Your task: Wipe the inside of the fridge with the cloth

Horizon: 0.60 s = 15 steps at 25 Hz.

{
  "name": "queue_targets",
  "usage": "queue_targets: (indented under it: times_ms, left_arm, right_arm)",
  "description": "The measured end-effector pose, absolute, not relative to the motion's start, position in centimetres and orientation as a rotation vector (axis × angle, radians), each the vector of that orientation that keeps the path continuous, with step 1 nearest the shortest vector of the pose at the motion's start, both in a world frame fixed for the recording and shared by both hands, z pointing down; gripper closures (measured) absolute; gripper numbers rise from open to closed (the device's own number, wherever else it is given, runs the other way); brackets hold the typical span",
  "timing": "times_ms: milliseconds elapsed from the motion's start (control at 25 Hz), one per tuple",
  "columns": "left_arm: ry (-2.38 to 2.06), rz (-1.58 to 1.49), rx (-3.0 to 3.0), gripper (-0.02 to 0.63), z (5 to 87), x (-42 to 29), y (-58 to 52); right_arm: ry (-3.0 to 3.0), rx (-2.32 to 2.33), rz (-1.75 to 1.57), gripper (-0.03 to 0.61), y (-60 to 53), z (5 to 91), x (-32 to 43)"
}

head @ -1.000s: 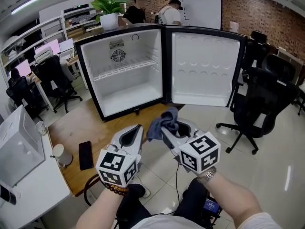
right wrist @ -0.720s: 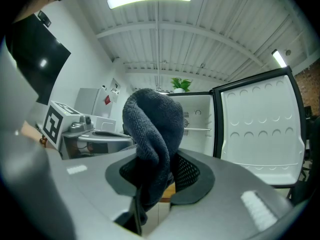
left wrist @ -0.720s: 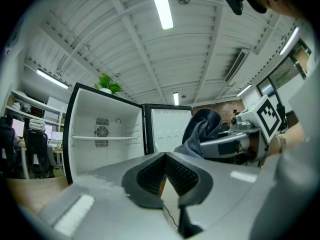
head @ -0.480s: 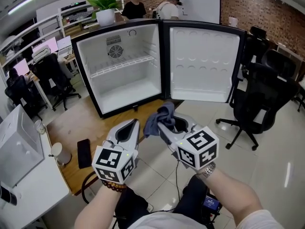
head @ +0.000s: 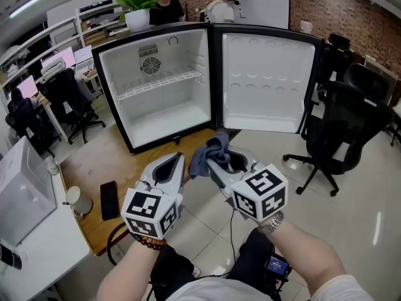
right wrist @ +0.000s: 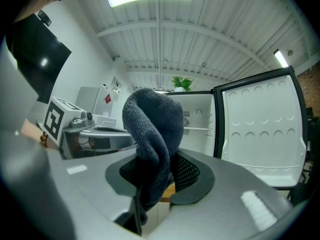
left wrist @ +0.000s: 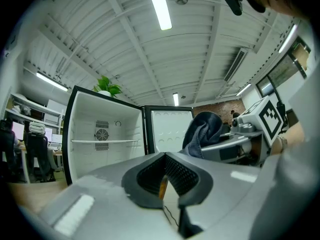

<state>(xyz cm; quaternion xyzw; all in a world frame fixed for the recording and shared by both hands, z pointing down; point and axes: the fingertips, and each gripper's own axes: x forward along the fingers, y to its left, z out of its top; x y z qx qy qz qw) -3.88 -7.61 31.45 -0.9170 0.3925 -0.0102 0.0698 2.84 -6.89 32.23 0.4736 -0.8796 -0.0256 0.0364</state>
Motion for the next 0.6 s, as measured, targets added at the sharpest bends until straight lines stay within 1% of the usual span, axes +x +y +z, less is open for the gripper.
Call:
queue_targets:
  times_ms: [600]
  left_arm:
    - [1.180, -0.045, -2.748, 0.607, 31.22, -3.81, -7.35]
  right_arm:
    - [-2.697, 1.464, -0.070, 0.454, -6.50, 32.15, 3.07]
